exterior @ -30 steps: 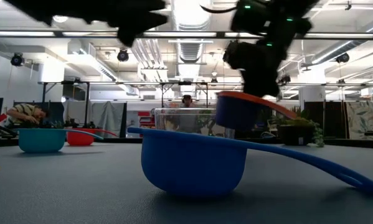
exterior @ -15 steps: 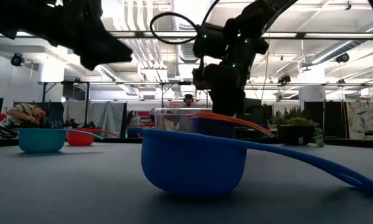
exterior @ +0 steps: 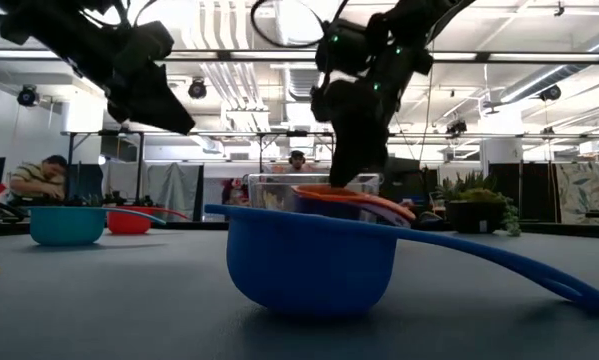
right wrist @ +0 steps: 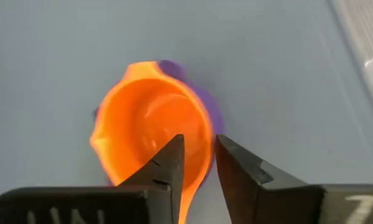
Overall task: Nest measuring cups in basket
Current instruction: Move the stacked measuring cups to the center of the table, then stack the red measuring cup on top of the orange measuring cup
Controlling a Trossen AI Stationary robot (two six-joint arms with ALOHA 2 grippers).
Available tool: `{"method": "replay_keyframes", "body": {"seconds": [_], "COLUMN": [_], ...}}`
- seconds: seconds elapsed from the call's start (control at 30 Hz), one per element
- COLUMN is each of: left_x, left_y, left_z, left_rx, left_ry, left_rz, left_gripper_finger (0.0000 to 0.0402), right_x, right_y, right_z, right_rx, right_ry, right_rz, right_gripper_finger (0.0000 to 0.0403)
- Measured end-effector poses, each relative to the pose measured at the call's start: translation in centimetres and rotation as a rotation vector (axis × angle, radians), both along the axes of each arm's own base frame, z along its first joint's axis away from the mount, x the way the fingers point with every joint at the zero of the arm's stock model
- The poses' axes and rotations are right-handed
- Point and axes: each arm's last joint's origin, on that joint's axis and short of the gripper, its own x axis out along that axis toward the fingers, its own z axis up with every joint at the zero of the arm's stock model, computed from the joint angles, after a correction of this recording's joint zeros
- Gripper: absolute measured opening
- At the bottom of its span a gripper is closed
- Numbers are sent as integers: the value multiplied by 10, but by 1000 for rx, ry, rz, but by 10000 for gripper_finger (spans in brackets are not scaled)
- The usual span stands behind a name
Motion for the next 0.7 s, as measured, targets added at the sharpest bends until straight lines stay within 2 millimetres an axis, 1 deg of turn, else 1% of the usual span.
{"method": "replay_keyframes", "body": {"seconds": [0.07,0.23,0.4,0.53,0.7], "left_x": [-1,-2,-3,2,8], "left_y": [5,22,46,70,100], "left_z": [1,6,-3,-13,-21], "left_rx": [-2,-25,-70,-154,-216], "left_ry": [43,91,230,304,431], "left_rz": [31,136,275,345,444], "left_gripper_finger": [156,156,155,155,155], "right_x": [-2,-8,-24,-51,-88], "right_y": [1,1,4,10,22], "right_z": [6,11,20,21,16], "right_rx": [-11,-36,-78,-90,-75], "right_ry": [-19,-26,-117,-216,-347], "right_rz": [12,47,79,64,26], "right_gripper_finger": [93,109,110,103,93]}}
